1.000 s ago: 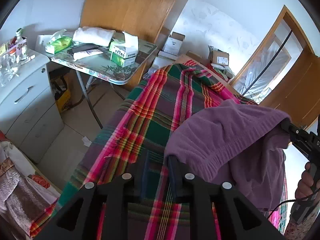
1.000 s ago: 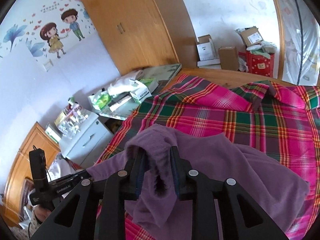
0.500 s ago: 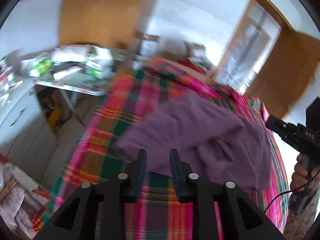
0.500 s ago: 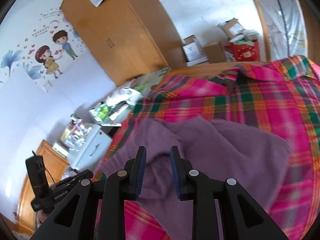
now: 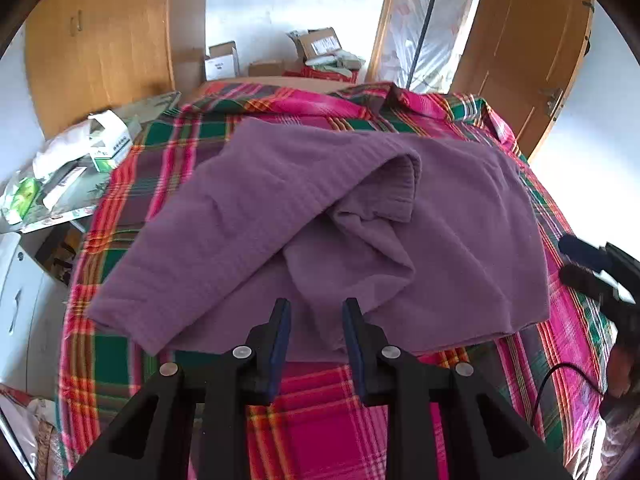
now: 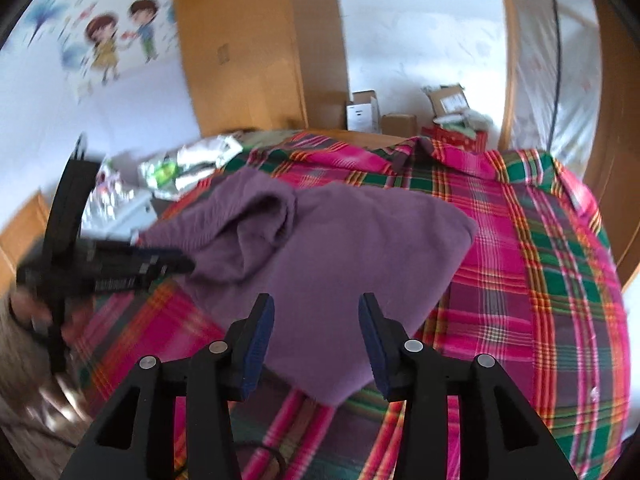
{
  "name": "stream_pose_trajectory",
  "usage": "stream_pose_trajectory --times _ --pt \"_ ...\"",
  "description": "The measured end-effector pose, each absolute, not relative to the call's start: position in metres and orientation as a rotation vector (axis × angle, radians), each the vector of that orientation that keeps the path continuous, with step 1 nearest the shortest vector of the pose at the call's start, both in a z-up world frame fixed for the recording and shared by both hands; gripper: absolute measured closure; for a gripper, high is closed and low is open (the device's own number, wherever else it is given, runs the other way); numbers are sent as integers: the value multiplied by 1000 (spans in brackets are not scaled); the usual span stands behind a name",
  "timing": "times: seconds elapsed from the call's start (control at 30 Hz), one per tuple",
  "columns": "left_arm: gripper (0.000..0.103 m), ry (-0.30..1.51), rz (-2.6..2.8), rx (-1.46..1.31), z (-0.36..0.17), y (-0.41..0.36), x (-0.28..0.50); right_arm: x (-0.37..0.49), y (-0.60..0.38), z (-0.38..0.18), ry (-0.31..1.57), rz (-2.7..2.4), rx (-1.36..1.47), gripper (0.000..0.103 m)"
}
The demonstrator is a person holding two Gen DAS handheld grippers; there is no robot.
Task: Fold clothes
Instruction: 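Lay the purple garment flat on the bed and open both grippers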
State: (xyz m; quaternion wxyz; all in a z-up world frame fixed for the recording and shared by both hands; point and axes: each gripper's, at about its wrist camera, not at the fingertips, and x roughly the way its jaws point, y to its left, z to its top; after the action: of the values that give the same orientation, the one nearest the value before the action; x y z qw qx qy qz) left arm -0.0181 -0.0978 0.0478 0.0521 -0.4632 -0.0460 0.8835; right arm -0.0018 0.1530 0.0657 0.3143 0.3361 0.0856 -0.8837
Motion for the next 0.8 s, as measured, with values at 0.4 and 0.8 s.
stream_pose_trajectory --times 0.4,0.8 --pt "76 -56 2656 -1560 23 -85 -35 15 126 30 502 -2286 876 57" --pt "70 -5 2629 -1438 34 -75 -21 16 118 18 590 -2336 859 57"
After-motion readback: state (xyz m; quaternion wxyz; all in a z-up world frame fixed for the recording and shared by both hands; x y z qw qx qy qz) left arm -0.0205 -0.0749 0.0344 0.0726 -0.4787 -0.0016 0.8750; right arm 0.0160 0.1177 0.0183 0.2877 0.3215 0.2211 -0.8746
